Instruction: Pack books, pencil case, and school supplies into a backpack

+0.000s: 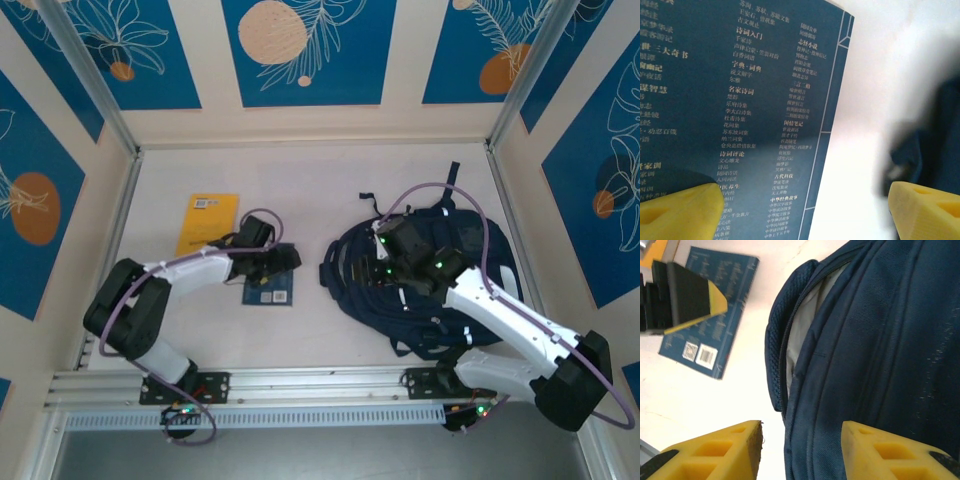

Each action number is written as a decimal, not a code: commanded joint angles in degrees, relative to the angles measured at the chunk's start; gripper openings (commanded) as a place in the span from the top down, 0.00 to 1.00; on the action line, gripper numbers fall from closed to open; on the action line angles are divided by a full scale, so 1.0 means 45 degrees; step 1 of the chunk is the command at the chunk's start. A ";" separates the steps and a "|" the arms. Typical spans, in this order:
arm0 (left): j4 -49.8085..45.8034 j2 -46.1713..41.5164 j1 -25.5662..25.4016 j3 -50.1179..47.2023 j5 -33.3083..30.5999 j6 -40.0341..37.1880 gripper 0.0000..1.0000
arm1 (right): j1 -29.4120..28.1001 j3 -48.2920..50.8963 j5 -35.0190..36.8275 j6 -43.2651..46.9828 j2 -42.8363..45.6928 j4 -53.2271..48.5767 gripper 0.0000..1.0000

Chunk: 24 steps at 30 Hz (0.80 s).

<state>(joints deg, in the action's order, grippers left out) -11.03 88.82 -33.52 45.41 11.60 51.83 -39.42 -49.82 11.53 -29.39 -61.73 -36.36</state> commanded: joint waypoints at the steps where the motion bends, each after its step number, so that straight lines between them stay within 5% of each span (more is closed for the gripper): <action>1: -0.0658 -0.0536 -0.1184 -0.0794 0.1639 0.0901 0.12 | -0.0064 -0.0033 -0.0741 -0.0115 -0.0279 0.0267 0.54; 5: -0.2047 -0.2763 -0.1422 -0.0845 0.0833 0.0407 0.11 | -0.0178 -0.0391 -0.1760 -0.0177 -0.0859 0.0325 0.54; 9: -0.4151 -0.4755 -0.0854 -0.0213 -0.1426 -0.1049 0.09 | -0.0778 -0.0833 -0.1695 -0.0813 -0.1789 0.0590 0.61; 14: -0.4917 -0.5250 0.0467 -0.0403 -0.2684 -0.1842 0.09 | -0.1677 -0.1373 -0.1490 -0.3748 -0.3623 0.1270 0.72; 20: -0.3368 -0.4490 0.0951 -0.1427 -0.2078 -0.1598 0.11 | -0.3447 -0.3906 0.0517 -0.6035 -0.7005 -0.0192 0.79; 24: -0.2783 -0.4219 0.1031 -0.1723 -0.1594 -0.1873 0.14 | -0.3488 -0.4352 0.0353 -0.6728 -0.8216 0.0109 0.68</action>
<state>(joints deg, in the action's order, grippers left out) -26.37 69.63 -29.63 38.39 3.07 45.43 -55.42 -67.94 10.98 -54.19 -96.64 -34.02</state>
